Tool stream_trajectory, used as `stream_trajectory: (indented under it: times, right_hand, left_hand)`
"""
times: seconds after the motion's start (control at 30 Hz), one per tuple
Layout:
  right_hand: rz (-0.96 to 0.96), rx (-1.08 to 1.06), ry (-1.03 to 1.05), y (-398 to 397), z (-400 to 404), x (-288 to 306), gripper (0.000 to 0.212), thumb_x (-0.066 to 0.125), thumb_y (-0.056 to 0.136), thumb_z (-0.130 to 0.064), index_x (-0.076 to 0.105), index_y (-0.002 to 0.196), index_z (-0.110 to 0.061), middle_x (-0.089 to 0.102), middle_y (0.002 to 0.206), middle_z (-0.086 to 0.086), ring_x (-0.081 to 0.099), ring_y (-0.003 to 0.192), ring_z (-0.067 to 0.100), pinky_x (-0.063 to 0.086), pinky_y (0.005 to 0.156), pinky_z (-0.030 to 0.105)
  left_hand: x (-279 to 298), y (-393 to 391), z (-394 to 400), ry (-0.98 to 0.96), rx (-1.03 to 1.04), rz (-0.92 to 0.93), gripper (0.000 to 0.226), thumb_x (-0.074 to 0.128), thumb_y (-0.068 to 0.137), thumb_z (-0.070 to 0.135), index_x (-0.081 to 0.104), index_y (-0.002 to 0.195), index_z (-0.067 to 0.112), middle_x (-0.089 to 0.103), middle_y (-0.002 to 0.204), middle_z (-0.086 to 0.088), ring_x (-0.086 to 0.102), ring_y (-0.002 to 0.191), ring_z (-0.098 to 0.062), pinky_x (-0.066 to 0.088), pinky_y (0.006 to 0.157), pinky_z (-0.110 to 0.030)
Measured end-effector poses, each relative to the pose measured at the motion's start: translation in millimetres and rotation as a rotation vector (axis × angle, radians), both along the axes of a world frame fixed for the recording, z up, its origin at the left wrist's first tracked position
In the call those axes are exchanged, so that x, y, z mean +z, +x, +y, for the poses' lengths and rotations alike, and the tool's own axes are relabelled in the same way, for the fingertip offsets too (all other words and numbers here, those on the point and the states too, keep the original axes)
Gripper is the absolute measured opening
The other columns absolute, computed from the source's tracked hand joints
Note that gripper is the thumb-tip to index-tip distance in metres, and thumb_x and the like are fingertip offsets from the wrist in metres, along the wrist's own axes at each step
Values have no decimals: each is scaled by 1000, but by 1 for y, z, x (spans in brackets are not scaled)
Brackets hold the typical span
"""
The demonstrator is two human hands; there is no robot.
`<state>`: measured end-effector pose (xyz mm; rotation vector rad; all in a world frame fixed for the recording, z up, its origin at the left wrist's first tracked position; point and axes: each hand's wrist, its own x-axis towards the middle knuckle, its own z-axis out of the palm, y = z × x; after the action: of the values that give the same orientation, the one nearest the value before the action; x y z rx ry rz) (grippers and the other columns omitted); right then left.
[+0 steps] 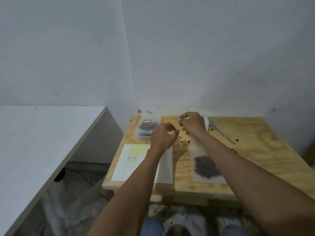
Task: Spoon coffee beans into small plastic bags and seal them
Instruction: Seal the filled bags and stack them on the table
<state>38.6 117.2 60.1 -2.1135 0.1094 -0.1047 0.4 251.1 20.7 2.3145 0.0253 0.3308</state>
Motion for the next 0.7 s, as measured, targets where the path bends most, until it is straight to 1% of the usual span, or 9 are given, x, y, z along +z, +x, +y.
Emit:
stream_trajectory:
  times: [0.1, 0.2, 0.3, 0.33, 0.4, 0.5, 0.57, 0.63, 0.7]
  right_hand:
    - [49, -66, -91, -27, -39, 2, 12, 64, 89, -15, 75, 92, -10, 76, 81, 10, 75, 72, 29, 64, 59, 37]
    - [147, -103, -209, -57, -72, -3, 23, 68, 88, -15, 68, 109, -5, 73, 93, 12, 71, 67, 25, 58, 47, 32]
    - [283, -131, -302, -87, -95, -14, 21, 71, 89, -18, 60, 102, -6, 65, 97, 10, 59, 64, 20, 42, 44, 25]
    - [313, -129, -321, -93, -100, -19, 21, 72, 89, -19, 62, 101, -5, 66, 99, 11, 58, 65, 21, 39, 44, 25]
    - [344, -118, -300, -103, -102, -29, 18, 72, 88, -17, 67, 98, -3, 69, 98, 14, 62, 70, 24, 39, 45, 26]
    - [325, -122, -238, -110, -99, -38, 9, 71, 87, -13, 69, 88, -3, 71, 89, 11, 63, 70, 23, 40, 48, 26]
    - [297, -142, -149, -112, -99, -38, 7, 72, 86, -11, 69, 83, -5, 69, 86, 9, 62, 74, 23, 44, 54, 27]
    - [285, -100, -14, -109, -102, -37, 1, 69, 88, -9, 68, 88, -10, 68, 95, 12, 60, 83, 22, 49, 68, 29]
    - [264, -62, 122, -105, -102, -33, 11, 69, 87, -3, 72, 95, -11, 70, 104, 12, 62, 93, 23, 56, 83, 35]
  left_hand:
    - [0, -19, -35, 101, -99, 149, 32, 71, 86, 47, 68, 100, 19, 73, 96, -4, 67, 90, -23, 47, 71, -31]
    - [-6, -40, -61, 109, -109, 230, 39, 72, 85, 51, 65, 99, 16, 69, 100, -4, 63, 89, -22, 47, 72, -33]
    - [-14, -59, -81, 188, -75, 275, 46, 72, 81, 60, 63, 98, 17, 67, 98, -4, 63, 88, -23, 52, 73, -35]
    - [-16, -63, -85, 205, -59, 280, 46, 72, 80, 58, 63, 99, 17, 66, 100, -5, 63, 89, -24, 55, 75, -36]
    - [-18, -71, -95, 191, -41, 289, 40, 73, 81, 46, 62, 103, 15, 64, 107, -8, 62, 94, -25, 55, 79, -37]
    - [-18, -78, -104, 80, 23, 270, 23, 74, 85, 25, 59, 98, 13, 64, 105, -6, 59, 98, -24, 49, 76, -32]
    - [-18, -78, -106, -84, 92, 284, 13, 71, 86, 14, 62, 94, 13, 66, 100, -5, 61, 95, -23, 52, 77, -33]
    - [-15, -73, -102, -267, 146, 305, 5, 69, 89, 11, 66, 92, 13, 69, 98, -6, 65, 95, -24, 57, 83, -36]
    - [-8, -71, -93, -401, 154, 300, 7, 71, 88, 9, 67, 87, 14, 68, 88, -4, 66, 90, -25, 57, 76, -36]
